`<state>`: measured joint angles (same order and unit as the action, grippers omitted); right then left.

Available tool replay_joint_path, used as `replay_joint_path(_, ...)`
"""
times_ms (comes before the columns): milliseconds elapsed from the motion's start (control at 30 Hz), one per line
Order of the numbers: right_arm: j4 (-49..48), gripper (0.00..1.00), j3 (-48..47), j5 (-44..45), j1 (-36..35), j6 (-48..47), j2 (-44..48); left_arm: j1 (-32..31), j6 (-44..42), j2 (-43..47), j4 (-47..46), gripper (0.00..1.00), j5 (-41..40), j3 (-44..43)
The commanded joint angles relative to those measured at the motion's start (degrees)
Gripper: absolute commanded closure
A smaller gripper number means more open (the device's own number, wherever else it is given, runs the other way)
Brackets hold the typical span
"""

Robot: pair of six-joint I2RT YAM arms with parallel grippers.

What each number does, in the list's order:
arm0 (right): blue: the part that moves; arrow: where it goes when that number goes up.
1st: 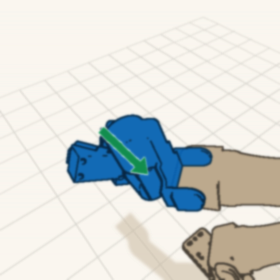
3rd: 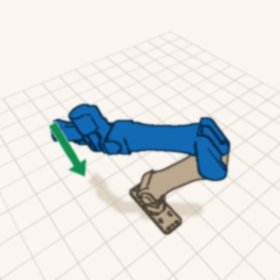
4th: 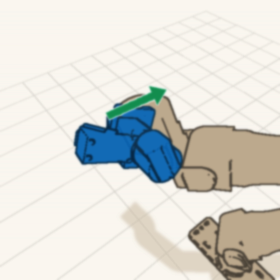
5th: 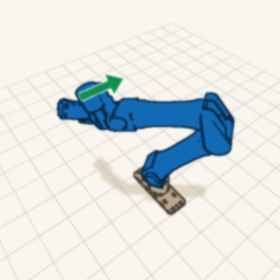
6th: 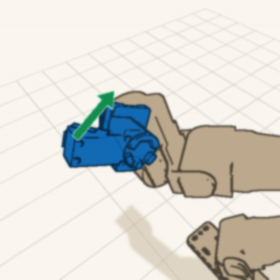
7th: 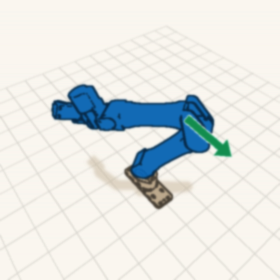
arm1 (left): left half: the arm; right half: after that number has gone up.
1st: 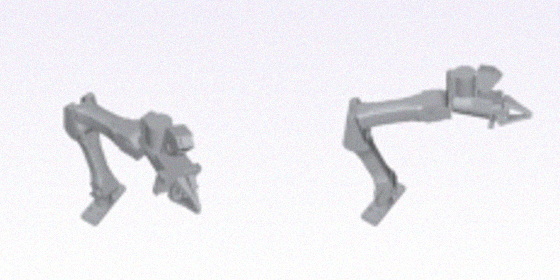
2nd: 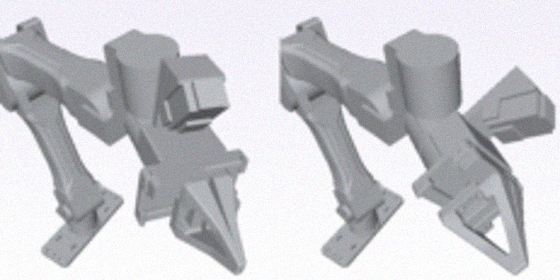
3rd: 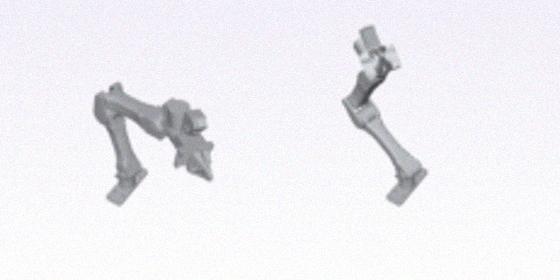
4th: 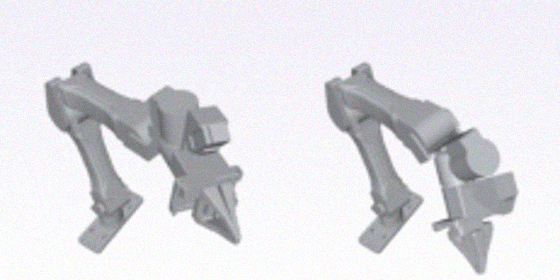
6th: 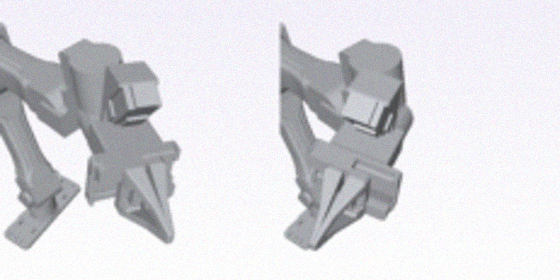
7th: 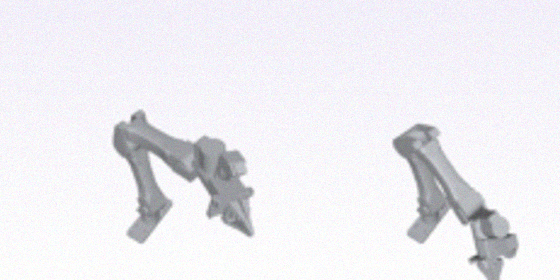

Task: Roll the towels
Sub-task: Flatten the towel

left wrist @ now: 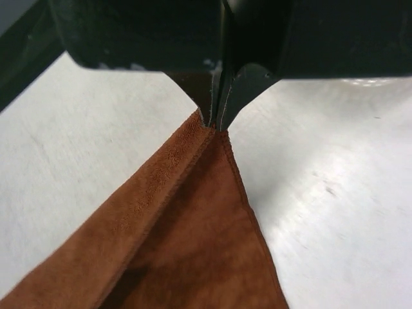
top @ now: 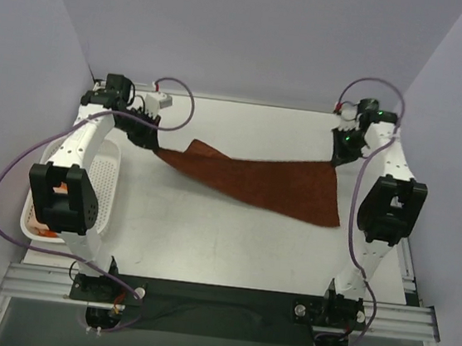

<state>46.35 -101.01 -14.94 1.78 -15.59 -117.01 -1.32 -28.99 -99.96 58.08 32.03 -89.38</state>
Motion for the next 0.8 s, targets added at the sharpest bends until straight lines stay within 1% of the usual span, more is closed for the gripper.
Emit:
replay_joint_path(0,2.3,1.00,-5.2,-8.1,4.6,-0.6,12.1,1.1,4.9,2.0,-4.6,1.00,-0.8,-7.7)
replay_joint_path(33,2.3,1.00,-6.7,-9.5,6.4,-0.8,14.0,1.0,6.1,2.1,-5.2,1.00,-1.2,-8.6)
replay_joint_path(100,2.3,1.00,-8.1,-11.3,7.7,-1.4,15.8,0.9,7.4,1.8,-7.2,1.00,-2.3,-10.8)
replay_joint_path(233,2.3,1.00,-11.7,-12.6,10.5,-1.5,18.9,1.1,10.3,1.1,-8.4,1.00,-2.8,-17.3)
replay_joint_path(300,2.3,1.00,-11.8,-12.9,11.2,-1.5,20.1,1.0,10.5,2.4,-9.5,1.00,-1.8,-17.2)
replay_joint_path(433,2.3,1.00,-8.0,-14.9,13.1,-2.2,25.8,1.0,9.7,7.9,-11.1,1.00,-2.1,-12.3)
replay_joint_path(467,2.3,1.00,-6.8,-15.1,13.4,-2.6,27.0,1.0,9.7,10.9,-11.6,1.00,-2.3,-8.9)
replay_joint_path(533,2.3,1.00,-2.7,-15.3,14.3,-3.9,31.1,1.1,9.7,14.3,-11.9,1.00,-1.6,-4.9)
replay_joint_path(567,2.3,1.00,-1.2,-15.8,14.8,-4.4,32.6,1.1,9.7,18.0,-12.0,1.00,-1.2,-2.8)
replay_joint_path(600,2.3,1.00,1.3,-16.1,15.6,-5.0,35.4,1.1,10.4,20.0,-12.8,1.00,-0.7,1.8)
replay_joint_path(633,2.3,1.00,2.9,-16.3,16.2,-5.2,36.9,1.1,10.9,22.2,-13.3,1.00,-0.7,3.9)
replay_joint_path(667,2.3,1.00,4.2,-17.0,16.8,-5.4,38.4,1.1,11.6,26.6,-14.4,1.00,-0.7,5.8)
replay_joint_path(700,2.2,1.00,5.4,-17.5,18.2,-5.5,39.9,1.1,13.3,28.7,-15.0,1.00,-0.8,9.1)
replay_joint_path(733,2.3,1.00,7.7,-18.2,19.1,-5.5,43.1,3.1,14.3,32.9,-15.5,1.00,-0.6,10.4)
replay_joint_path(767,2.3,1.00,8.7,-18.7,19.8,-5.5,44.7,3.5,15.0,34.9,-15.7,1.00,0.0,11.5)
